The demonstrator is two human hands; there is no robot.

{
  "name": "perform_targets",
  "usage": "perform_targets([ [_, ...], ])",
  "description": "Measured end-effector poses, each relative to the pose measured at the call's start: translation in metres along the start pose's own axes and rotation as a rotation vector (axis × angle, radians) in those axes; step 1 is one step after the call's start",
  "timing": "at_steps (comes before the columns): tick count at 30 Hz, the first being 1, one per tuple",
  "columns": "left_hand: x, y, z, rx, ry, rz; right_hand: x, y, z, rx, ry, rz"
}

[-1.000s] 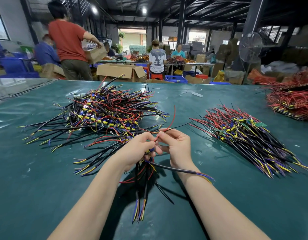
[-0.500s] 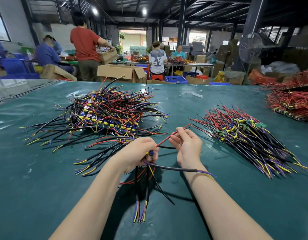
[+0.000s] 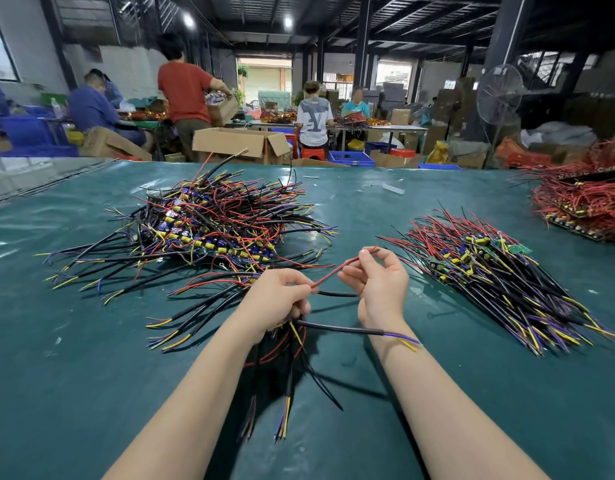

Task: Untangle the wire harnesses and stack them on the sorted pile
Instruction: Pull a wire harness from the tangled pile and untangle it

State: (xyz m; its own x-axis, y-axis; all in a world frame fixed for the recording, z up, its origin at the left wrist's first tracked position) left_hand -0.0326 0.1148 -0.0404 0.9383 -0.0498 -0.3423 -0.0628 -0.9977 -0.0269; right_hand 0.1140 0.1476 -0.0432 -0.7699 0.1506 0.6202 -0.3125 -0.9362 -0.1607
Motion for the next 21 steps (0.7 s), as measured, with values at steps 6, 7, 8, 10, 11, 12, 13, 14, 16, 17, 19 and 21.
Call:
perform_targets([
  [6,0.007,0.007,-0.006,-0.003,-0.045,0.258,-0.012,-0.006,0.005,-0.169,0.245,-0.05],
  [7,0.006,0.007,-0.006,0.003,-0.053,0.259,-0.014,-0.006,0.006,-0.186,0.269,-0.076],
  [8,0.006,0.008,-0.007,0.012,-0.056,0.26,-0.016,-0.007,0.007,-0.186,0.266,-0.106],
  [10,0.005,0.008,-0.007,0.031,-0.067,0.243,-0.019,-0.009,0.009,-0.14,0.194,-0.137],
  [11,0.004,0.008,-0.007,0.036,-0.057,0.215,-0.018,-0.009,0.009,-0.093,0.133,-0.126],
  [12,0.001,0.007,-0.006,0.027,-0.012,0.17,-0.016,-0.008,0.006,-0.028,0.069,-0.101],
  [13,-0.002,0.006,-0.004,0.006,0.07,0.11,-0.011,-0.006,0.002,0.052,0.02,-0.067],
  [14,-0.006,0.004,-0.001,-0.017,0.167,0.04,-0.005,-0.002,-0.004,0.138,0.009,-0.022],
  [16,-0.013,0.002,0.003,-0.041,0.306,-0.08,0.01,0.01,-0.02,0.291,0.128,0.152],
  [17,-0.015,0.002,0.002,-0.033,0.336,-0.112,0.018,0.016,-0.027,0.355,0.228,0.28],
  [19,-0.016,0.001,-0.001,0.014,0.329,-0.165,0.029,0.027,-0.033,0.444,0.365,0.502],
  [21,-0.019,0.0,-0.004,0.067,0.215,-0.233,0.031,0.029,-0.033,0.476,0.364,0.569],
])
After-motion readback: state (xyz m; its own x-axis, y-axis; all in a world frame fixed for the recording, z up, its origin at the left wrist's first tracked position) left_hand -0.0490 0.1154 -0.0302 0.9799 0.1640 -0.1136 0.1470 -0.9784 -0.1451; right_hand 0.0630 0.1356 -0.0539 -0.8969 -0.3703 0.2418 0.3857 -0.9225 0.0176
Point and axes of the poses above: each hand's wrist, its own y-axis away from the middle knuckle, its own x-axis out of the palm, z = x × y, the point moved 5 cm from there along -y, towards the middle knuckle, and after that the axes turned 2 degrees about -y, right-handed, at the moved point
